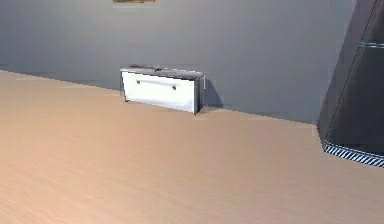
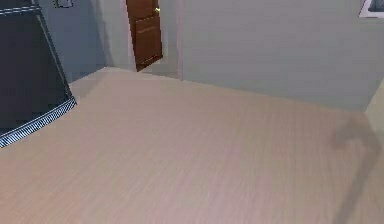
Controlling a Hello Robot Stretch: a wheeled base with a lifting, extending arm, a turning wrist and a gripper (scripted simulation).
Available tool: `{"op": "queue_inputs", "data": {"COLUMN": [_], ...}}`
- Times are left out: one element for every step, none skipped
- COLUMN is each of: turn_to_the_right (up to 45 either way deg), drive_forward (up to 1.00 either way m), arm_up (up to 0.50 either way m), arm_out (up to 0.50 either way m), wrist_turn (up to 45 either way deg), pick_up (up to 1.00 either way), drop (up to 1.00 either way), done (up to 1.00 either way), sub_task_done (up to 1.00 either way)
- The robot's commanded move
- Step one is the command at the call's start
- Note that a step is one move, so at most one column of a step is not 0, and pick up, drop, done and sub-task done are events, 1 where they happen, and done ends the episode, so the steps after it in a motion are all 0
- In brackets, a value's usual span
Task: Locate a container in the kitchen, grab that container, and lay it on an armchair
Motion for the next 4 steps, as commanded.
{"op": "queue_inputs", "data": {"turn_to_the_right": [-45.0,-21.0,0.0,0.0], "drive_forward": [0.00,0.00,1.00,0.90], "arm_up": [0.00,0.00,0.00,0.00], "arm_out": [0.00,0.00,0.00,0.00], "wrist_turn": [0.0,0.0,0.0,0.0], "pick_up": [0.00,0.00,0.00,0.00], "drop": [0.00,0.00,0.00,0.00], "done": [0.00,0.00,0.00,0.00], "sub_task_done": [0.00,0.00,0.00,0.00]}}
